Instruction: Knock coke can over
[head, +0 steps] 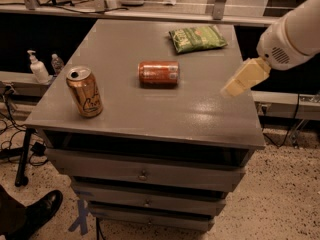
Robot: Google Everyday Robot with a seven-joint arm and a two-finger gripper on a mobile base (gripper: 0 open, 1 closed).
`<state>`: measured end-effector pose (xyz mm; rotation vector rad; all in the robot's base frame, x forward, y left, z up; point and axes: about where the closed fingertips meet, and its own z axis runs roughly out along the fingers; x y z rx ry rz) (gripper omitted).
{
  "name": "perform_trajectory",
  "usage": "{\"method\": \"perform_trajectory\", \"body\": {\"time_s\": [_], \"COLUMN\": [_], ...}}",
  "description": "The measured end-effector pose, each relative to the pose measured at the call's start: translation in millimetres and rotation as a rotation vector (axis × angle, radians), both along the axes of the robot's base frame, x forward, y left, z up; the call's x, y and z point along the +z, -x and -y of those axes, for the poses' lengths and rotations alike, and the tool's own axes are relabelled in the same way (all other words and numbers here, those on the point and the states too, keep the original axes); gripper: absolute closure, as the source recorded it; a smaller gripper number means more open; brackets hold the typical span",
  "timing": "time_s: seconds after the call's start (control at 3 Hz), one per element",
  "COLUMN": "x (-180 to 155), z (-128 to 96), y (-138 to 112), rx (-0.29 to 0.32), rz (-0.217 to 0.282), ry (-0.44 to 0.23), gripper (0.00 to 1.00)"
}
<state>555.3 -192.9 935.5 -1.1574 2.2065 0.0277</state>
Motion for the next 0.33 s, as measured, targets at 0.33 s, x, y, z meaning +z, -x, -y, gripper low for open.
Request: {"method": "perform_trajectory", "body": {"time_s": [0.33], "x": [17.6], "z": [10.2], "y": [-4.8], "rx": [-0.037], "rz": [0.089], "ry": [-0.089], "gripper": [0.0]}}
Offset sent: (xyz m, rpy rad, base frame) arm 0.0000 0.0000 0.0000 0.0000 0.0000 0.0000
